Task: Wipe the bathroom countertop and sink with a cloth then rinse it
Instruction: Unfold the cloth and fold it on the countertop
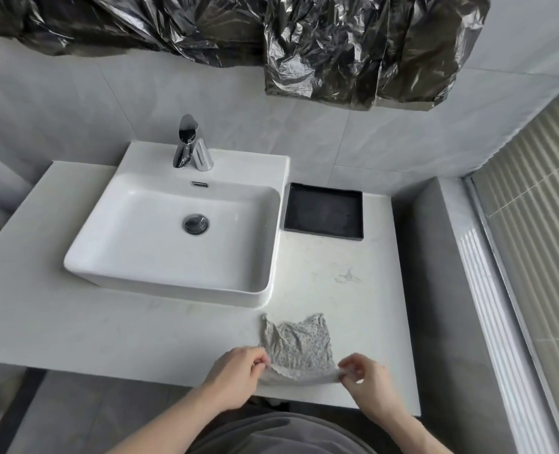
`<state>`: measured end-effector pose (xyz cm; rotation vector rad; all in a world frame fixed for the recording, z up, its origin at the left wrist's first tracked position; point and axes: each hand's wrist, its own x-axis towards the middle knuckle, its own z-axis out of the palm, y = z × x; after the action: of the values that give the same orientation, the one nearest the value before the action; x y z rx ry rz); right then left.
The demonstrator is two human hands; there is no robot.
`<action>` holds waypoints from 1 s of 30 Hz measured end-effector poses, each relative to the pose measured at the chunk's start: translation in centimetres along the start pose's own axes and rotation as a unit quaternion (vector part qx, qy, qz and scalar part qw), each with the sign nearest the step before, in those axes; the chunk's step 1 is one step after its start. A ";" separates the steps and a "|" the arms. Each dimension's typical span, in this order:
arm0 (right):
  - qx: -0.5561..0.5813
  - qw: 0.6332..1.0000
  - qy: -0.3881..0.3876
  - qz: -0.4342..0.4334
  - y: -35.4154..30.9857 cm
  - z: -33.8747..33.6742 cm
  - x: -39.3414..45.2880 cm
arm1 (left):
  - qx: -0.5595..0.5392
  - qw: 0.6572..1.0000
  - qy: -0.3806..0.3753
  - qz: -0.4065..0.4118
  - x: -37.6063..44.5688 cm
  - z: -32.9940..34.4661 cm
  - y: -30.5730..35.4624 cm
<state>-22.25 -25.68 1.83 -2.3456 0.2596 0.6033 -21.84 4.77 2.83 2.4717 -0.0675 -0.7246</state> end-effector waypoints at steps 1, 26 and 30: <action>0.012 1.000 0.011 0.005 -0.5 -0.3 0.7 | -0.007 1.000 0.017 -0.009 0.6 -0.3 0.1; 0.036 0.986 0.004 0.164 -3.9 4.6 8.7 | 0.123 0.979 -0.159 0.036 2.7 0.8 0.1; 0.004 0.989 -0.001 0.151 -4.3 4.7 9.2 | 0.110 0.981 -0.155 0.036 2.8 0.4 0.4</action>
<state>-14.38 -19.52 -3.22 -2.3142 0.6234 0.7448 -19.65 3.67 1.39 2.5234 -0.3702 -1.1171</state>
